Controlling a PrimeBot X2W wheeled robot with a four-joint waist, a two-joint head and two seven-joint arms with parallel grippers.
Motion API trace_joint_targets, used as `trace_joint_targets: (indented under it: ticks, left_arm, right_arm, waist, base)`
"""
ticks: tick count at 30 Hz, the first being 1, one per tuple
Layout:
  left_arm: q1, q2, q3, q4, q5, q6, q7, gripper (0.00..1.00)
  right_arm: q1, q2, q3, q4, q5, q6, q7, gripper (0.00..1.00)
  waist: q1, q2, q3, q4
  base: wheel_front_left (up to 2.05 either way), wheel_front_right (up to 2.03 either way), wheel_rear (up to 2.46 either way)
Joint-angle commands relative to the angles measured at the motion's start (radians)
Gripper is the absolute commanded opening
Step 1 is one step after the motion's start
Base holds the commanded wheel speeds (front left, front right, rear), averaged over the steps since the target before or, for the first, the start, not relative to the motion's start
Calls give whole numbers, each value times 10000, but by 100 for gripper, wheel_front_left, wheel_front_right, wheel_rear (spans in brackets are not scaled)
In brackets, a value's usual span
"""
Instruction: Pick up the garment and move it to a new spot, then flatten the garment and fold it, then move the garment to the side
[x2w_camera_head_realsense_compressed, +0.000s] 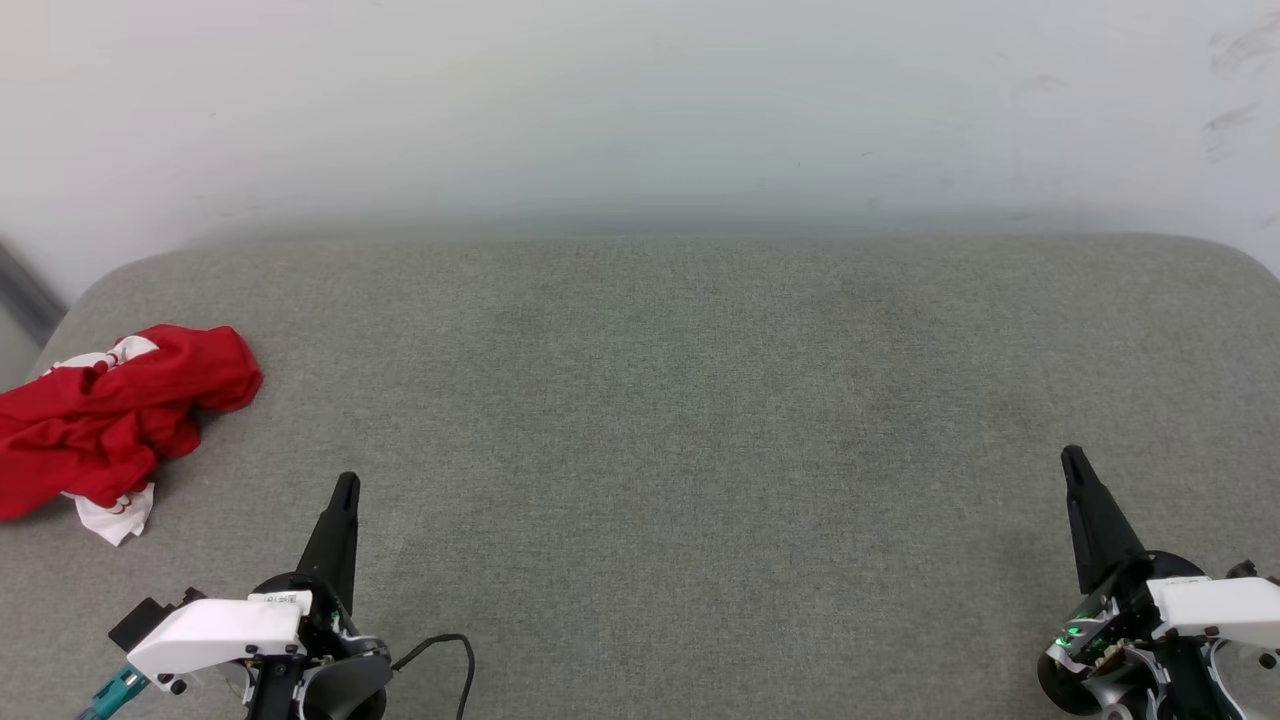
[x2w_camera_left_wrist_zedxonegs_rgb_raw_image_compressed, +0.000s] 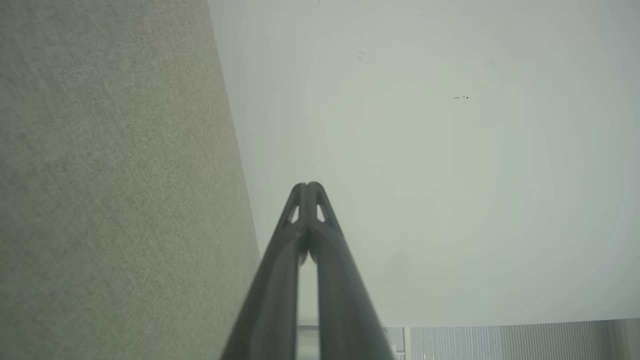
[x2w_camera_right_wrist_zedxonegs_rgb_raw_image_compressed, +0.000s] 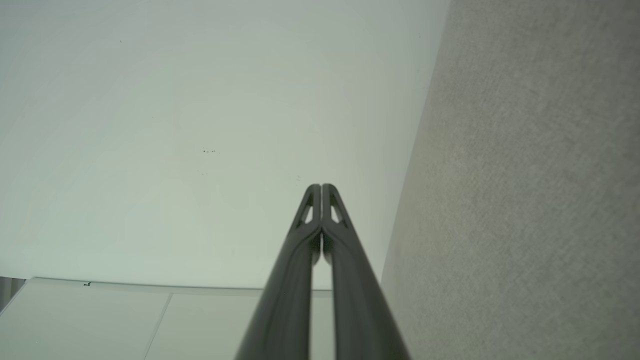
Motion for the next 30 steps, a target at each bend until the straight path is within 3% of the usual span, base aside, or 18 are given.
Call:
trace_joint_targets:
  ticks: [1, 17, 18, 25, 30]
  left_arm:
    - [-77, -14, 26, 3, 25, -24, 24, 0]
    - [-77, -12, 24, 3, 22, -24, 20, 0]
    - [-77, -12, 24, 3, 22, -24, 21, 100]
    - [212, -22, -60, 5, 131, 4, -229, 100]
    - [273, -20, 113, -119, 838, 68, -481, 100]
  right_arm:
    - [-126, 34, -5, 11, -51, -3, 16, 0]
    - [-126, 33, -1, 10, -50, -3, 14, 0]
    - [-126, 33, -1, 10, -50, -3, 13, 100]
    - [225, 8, 108, 133, -179, 0, -228, 100]
    - [288, 9, 31, 45, -882, 0, -480, 100]
  waist:
    - [0, -1, 0, 0]
    - [0, -1, 0, 0]
    - [0, -1, 0, 0]
    - [0, -1, 5, -5]
    - [0, -1, 14, -9]
  base:
    - [0, 0, 0]
    - [0, 0, 0]
    - [0, 0, 0]
    - [0, 0, 0]
    - [0, 0, 0]
